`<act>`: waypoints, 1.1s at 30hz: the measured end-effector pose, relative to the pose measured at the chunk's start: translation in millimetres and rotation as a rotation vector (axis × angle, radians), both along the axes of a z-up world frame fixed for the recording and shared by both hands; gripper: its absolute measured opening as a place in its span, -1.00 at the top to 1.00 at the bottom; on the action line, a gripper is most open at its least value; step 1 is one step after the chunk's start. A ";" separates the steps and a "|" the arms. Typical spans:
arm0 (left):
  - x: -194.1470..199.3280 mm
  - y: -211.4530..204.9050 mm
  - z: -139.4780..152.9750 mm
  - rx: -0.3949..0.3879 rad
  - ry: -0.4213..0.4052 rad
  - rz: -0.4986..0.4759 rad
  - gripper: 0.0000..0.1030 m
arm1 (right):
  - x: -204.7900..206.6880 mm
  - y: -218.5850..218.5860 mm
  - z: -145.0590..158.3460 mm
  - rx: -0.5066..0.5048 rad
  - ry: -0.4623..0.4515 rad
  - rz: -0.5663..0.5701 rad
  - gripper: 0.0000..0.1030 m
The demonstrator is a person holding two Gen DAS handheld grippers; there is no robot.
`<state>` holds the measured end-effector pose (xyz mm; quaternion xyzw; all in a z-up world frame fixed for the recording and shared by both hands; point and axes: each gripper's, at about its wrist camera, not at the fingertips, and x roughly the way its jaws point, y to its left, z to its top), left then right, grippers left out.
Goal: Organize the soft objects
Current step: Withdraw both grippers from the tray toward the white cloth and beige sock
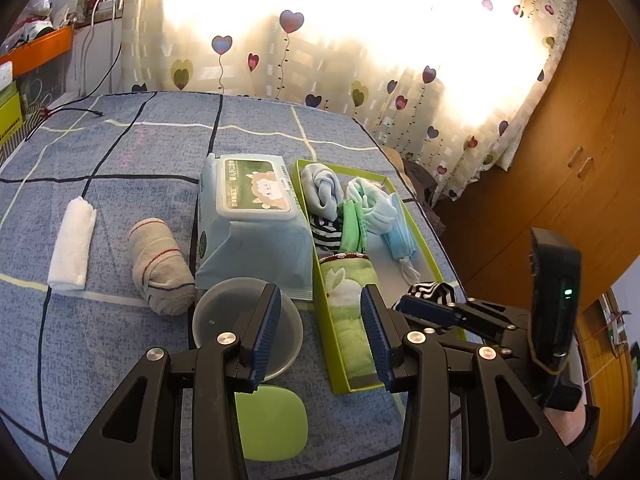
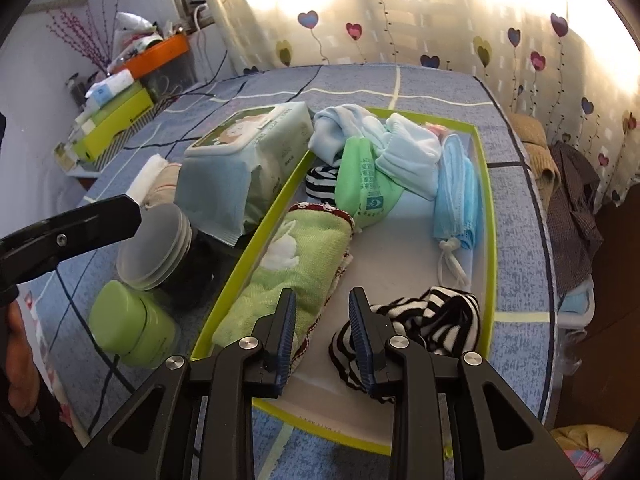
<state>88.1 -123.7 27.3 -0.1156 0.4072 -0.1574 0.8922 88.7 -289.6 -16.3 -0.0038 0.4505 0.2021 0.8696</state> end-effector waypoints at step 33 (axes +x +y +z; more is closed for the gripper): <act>-47.7 64.1 12.8 0.042 -0.056 0.099 0.17 | -74.8 43.0 75.9 -0.034 -0.215 -0.025 0.01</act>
